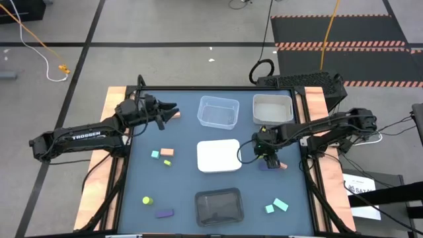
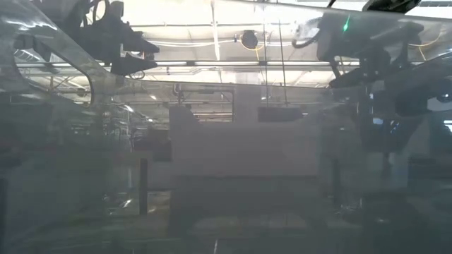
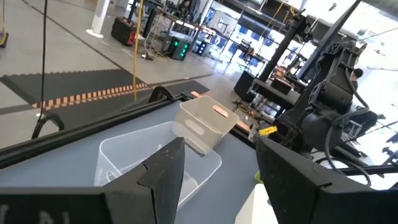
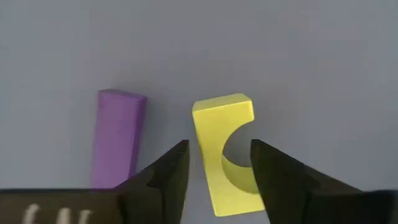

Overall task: Sort & place blocks by color
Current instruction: Put the yellow-green bridge block into the grey bin

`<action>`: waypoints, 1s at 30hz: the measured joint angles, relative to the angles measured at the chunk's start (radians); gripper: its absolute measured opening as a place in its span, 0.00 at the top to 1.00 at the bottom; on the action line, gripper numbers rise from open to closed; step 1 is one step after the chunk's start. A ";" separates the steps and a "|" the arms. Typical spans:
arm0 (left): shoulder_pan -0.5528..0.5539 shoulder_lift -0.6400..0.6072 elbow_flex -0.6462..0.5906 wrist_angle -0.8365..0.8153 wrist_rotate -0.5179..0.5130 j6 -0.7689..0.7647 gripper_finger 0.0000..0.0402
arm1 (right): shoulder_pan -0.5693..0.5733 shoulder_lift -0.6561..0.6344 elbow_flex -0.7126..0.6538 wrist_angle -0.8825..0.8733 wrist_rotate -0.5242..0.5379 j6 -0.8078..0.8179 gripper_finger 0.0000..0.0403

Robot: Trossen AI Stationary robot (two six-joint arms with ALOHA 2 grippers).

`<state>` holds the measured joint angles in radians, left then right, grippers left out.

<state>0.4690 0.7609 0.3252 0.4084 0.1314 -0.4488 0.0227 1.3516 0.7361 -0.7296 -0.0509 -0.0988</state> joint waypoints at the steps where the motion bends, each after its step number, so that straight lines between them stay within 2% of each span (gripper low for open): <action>1: 0.000 0.000 0.000 -0.003 0.000 0.000 0.50 | 0.000 0.008 0.000 0.000 0.000 0.000 0.65; 9: 0.001 0.000 0.000 -0.025 0.000 0.022 0.50 | 0.000 0.042 0.000 0.000 -0.002 0.000 0.91; 11: 0.001 0.000 0.000 -0.024 0.000 0.025 0.50 | 0.000 0.040 0.000 -0.001 -0.002 0.000 0.95; 21: 0.001 0.000 0.000 -0.023 0.000 0.025 0.50 | -0.001 -0.053 -0.001 0.018 0.006 -0.044 0.95; 25: 0.001 0.000 0.000 -0.018 -0.001 0.025 0.50 | -0.001 -0.132 -0.001 0.125 0.093 -0.074 0.95; 30: 0.001 0.000 0.000 -0.018 -0.009 0.023 0.50 | -0.002 -0.217 -0.001 0.359 0.194 -0.162 0.94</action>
<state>0.4698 0.7611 0.3252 0.3904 0.1226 -0.4255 0.0204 1.1345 0.7349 -0.3703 0.1426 -0.2604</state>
